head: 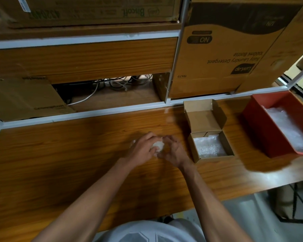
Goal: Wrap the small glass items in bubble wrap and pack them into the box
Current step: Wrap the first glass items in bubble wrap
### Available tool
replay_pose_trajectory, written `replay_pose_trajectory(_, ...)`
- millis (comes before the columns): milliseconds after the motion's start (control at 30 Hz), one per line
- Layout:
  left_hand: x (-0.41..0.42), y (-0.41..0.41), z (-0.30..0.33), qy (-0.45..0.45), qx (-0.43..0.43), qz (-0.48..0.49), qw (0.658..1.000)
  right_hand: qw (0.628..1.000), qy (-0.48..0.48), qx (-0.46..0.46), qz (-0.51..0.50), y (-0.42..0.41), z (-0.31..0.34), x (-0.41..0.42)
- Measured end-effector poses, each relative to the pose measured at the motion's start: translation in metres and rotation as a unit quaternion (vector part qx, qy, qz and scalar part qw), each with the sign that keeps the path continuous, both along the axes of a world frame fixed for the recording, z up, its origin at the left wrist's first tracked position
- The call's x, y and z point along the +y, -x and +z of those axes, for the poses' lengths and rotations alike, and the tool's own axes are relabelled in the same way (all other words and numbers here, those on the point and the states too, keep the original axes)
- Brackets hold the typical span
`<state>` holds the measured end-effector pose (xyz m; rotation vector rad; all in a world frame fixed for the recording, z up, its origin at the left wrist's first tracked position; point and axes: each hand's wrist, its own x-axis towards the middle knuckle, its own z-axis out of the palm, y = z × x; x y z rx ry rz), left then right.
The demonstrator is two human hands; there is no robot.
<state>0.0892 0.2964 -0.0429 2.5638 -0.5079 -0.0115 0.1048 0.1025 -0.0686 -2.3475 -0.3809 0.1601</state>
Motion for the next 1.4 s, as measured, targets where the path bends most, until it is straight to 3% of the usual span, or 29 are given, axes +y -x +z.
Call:
replay_pose_trajectory(100,-0.001,0.002,-0.003,-0.003,-0.042,0.022,0.999,1.0,-0.003,-0.021,0.014,0.002,0.003,0.001)
replay_pose_trajectory(333,-0.018,0.001,0.006,-0.026,0.012,0.027,0.999,1.0,0.019,0.0,0.026,0.003,0.005,0.002)
replay_pose_trajectory(500,-0.007,0.011,-0.009,-0.023,-0.077,0.037,0.996,1.0,0.014,-0.007,0.02,0.003,0.005,-0.001)
replay_pose_trajectory(667,-0.009,0.015,-0.017,-0.057,-0.089,-0.013,0.994,1.0,0.015,-0.01,0.025,0.003,0.008,-0.002)
replay_pose_trajectory(867,-0.013,0.019,-0.003,-0.181,-0.052,-0.017,0.982,0.998,0.046,-0.014,0.029,0.001,-0.002,-0.004)
replay_pose_trajectory(1100,0.005,0.026,0.001,-0.18,-0.028,-0.022,0.983,0.997,0.067,-0.015,0.027,0.005,0.007,-0.003)
replay_pose_trajectory(1267,0.005,0.019,0.006,-0.202,0.036,-0.045,0.978,0.997,0.069,-0.025,0.031,0.007,0.013,-0.002)
replay_pose_trajectory(1400,0.008,0.013,0.014,-0.209,0.008,-0.055,0.976,0.994,0.099,-0.036,0.032,0.008,0.012,0.0)
